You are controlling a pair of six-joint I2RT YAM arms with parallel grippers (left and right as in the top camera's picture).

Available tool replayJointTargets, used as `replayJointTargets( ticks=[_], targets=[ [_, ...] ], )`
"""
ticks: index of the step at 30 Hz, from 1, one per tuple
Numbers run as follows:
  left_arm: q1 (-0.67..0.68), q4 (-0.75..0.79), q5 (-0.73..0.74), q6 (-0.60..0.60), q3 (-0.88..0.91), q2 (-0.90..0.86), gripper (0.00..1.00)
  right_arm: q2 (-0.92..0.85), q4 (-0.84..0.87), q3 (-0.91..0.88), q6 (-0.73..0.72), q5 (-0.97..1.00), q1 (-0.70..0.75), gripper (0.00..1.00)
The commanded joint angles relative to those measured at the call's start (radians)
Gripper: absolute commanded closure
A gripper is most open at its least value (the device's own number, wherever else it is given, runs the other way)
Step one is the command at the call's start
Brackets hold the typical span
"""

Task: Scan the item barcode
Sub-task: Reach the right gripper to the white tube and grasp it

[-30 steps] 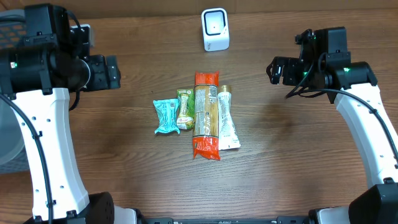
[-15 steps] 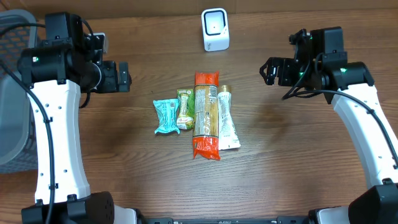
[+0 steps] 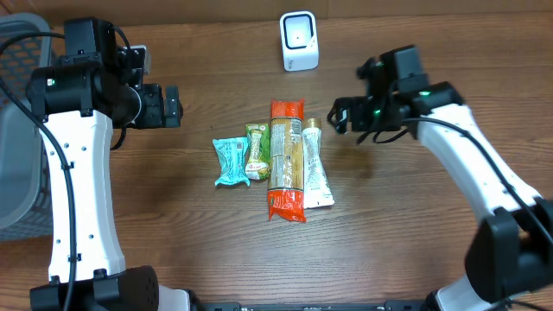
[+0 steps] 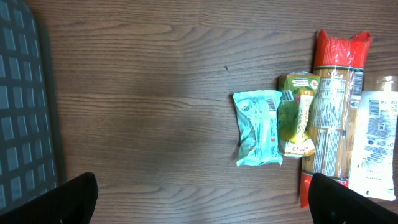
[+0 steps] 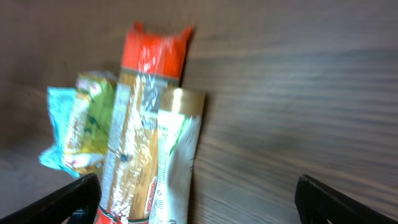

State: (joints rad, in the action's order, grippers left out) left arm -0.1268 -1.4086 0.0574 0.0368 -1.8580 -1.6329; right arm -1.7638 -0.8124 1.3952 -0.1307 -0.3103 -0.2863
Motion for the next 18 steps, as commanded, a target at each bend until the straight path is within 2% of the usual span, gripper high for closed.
replayJointTargets(
  ticks=[1,8,18],
  targets=[
    [-0.008,0.003,0.014,0.023,0.004,-0.003,0.01,-0.052,-0.009,0.025,-0.003,-0.01,-0.054,0.08],
    [-0.008,0.003,0.014,0.023,0.004,-0.003,0.0,-0.113,-0.01,0.014,0.008,-0.006,-0.098,0.18],
    [-0.008,0.003,0.014,0.023,0.004,-0.003,0.0,-0.133,0.008,-0.11,0.009,-0.029,-0.112,0.15]
  ],
)
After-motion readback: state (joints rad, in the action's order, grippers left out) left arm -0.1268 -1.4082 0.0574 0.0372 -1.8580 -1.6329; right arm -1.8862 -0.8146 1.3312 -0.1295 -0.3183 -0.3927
